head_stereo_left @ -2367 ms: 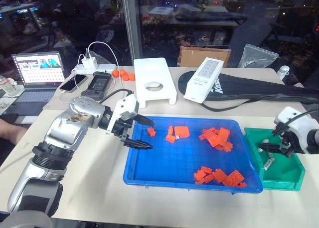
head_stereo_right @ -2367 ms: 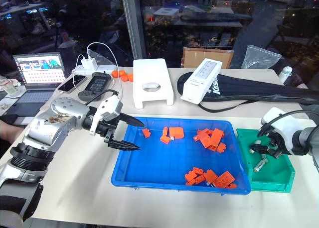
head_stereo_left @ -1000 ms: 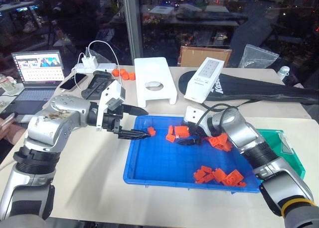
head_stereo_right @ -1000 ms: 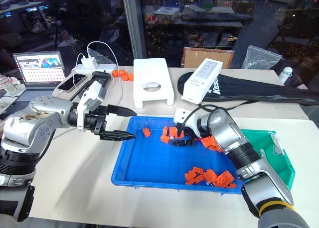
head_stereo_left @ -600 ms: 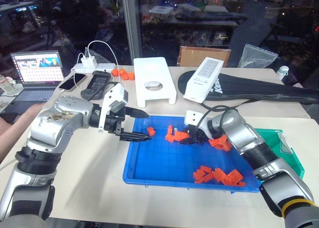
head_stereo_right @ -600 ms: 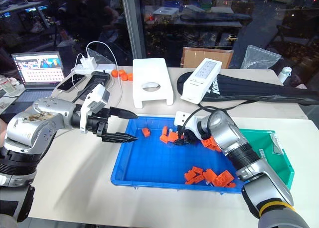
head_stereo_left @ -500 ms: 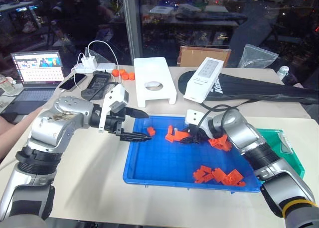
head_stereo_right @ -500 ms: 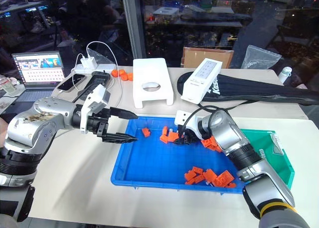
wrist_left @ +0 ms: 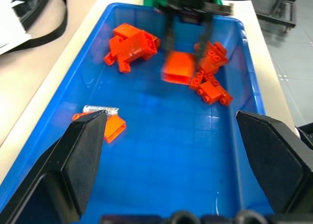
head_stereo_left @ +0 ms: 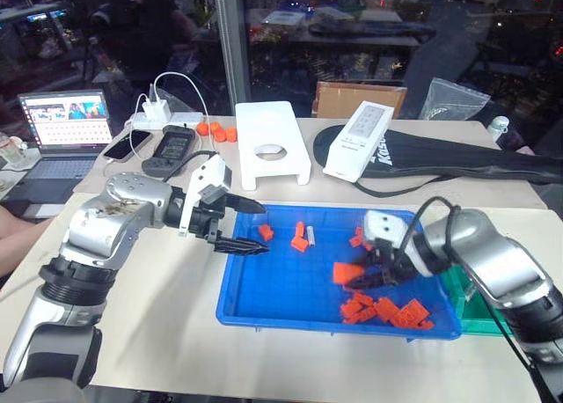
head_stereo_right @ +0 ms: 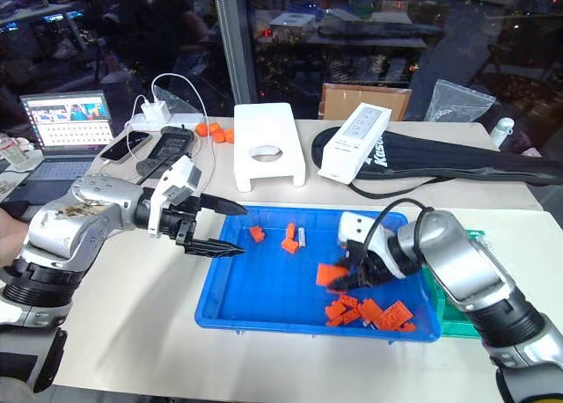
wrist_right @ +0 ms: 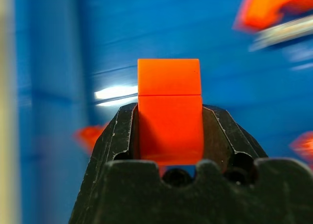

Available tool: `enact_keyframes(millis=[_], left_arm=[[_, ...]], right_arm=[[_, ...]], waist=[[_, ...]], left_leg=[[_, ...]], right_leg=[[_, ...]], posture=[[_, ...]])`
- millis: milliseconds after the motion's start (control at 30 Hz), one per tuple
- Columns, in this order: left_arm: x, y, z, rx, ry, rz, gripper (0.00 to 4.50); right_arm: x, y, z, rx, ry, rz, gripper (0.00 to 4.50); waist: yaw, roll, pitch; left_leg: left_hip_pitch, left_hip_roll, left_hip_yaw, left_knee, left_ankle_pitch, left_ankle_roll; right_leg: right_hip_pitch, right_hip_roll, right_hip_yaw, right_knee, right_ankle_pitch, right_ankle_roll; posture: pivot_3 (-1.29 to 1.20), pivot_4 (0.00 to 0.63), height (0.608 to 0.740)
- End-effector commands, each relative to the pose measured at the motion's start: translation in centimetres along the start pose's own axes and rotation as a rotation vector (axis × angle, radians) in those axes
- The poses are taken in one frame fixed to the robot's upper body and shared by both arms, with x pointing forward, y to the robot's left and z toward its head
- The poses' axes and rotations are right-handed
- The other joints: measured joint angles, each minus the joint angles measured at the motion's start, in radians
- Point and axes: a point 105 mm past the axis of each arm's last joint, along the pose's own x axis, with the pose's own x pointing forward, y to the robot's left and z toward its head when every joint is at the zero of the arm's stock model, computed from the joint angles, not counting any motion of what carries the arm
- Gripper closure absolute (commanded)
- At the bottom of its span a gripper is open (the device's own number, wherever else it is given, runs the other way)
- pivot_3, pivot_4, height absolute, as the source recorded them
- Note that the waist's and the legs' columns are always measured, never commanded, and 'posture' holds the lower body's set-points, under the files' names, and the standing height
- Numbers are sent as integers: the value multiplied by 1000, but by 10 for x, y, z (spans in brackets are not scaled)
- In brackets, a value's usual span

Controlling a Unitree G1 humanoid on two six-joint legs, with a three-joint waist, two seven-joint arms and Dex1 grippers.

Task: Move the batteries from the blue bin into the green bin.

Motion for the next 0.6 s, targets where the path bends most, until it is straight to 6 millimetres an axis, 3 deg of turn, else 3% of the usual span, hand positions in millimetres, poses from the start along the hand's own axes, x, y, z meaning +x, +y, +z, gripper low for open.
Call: enact_keyframes(millis=[33,67,200,267,433,600], left_arm=[[-2,1,10,60,-4,-10,0],[-1,1,10,62,-3,-11,0],[-2,1,7,65,11,-9,0],[-3,0,5,62,16,-7,0],[-7,-1,4,56,25,9,0],[-10,-3,3,54,33,24,0]], right_arm=[[-9,6,2,7,14,-15,2552],[-10,7,1,13,20,-8,2045],[-13,5,0,9,23,-18,862],[-12,-15,10,-25,-20,-110,170],[-1,-66,38,-135,-111,-325,77],[23,-78,46,-130,-114,-322,77]], waist=[[3,0,0],[4,0,0],[6,0,0],[6,0,0],[-6,-1,0],[1,-1,0]], left_leg=[[0,0,0,0,0,0],[0,0,0,0,0,0],[0,0,0,0,0,0],[0,0,0,0,0,0],[0,0,0,0,0,0],[-1,0,0,-1,0,0]], right_leg=[[0,0,0,0,0,0],[0,0,0,0,0,0],[0,0,0,-1,0,0],[0,0,0,-1,0,0],[0,0,0,0,0,0],[-1,1,0,0,1,-2]], posture=[[0,150,706],[0,150,706],[0,150,706],[0,150,706],[0,150,706],[0,150,706]])
